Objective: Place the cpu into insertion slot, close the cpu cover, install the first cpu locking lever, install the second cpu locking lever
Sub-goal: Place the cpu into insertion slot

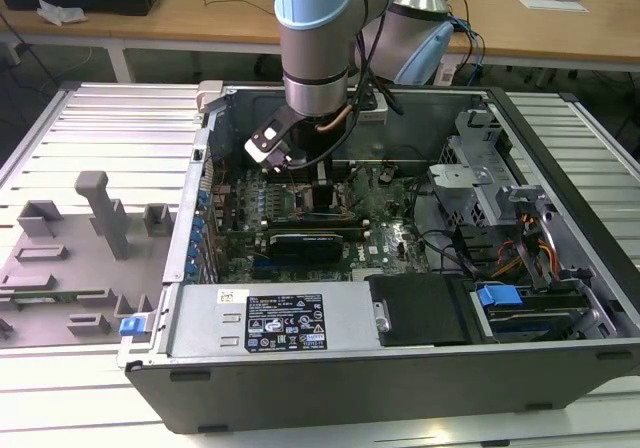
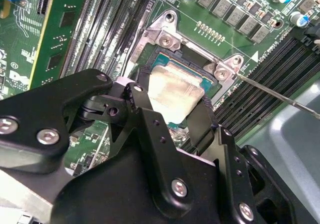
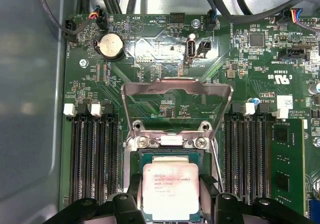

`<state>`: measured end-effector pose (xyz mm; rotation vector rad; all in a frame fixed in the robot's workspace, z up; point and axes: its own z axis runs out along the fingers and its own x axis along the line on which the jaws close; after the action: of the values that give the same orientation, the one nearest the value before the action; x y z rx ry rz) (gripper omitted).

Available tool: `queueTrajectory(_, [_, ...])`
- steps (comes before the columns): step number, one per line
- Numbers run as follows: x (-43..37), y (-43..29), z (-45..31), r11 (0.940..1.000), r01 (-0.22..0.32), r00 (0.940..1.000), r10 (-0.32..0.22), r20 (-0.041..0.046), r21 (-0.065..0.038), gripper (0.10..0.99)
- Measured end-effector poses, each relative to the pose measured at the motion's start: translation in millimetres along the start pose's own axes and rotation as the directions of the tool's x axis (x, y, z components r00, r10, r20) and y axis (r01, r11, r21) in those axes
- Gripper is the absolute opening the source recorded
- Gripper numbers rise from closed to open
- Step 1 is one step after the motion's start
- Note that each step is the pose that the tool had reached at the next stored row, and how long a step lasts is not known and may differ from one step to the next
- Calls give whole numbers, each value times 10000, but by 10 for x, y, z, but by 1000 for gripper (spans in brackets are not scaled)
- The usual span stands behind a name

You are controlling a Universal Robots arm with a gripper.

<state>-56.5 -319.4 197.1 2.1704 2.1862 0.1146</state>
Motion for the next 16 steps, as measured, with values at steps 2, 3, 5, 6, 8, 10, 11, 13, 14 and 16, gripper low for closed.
queueTrajectory(2, [1, 0, 1, 10000, -92, 10000, 92, 7, -2, 541])
queueTrajectory(3, [2, 0, 0, 9999, -154, 9999, 154, 14, -2, 541])
queueTrajectory(5, [2, 0, 0, 9998, -182, 9998, 182, 17, -2, 541])
queueTrajectory(6, [2, 0, 0, 9998, -183, 9998, 183, 18, -1, 541])
queueTrajectory(8, [2, 0, 0, 9998, -184, 9998, 184, 18, -2, 541])
queueTrajectory(10, [2, 0, 0, 9998, -184, 9998, 184, 18, -2, 541])
queueTrajectory(11, [2, 0, 0, 9998, -184, 9998, 184, 18, -2, 541])
queueTrajectory(13, [3, 0, 1, 9998, -185, 9998, 185, 14, -4, 541])
queueTrajectory(14, [3, 0, 1, 9998, -185, 9998, 185, 15, -4, 553])
queueTrajectory(16, [2, 0, 0, 9998, -185, 9998, 185, 18, -2, 620])
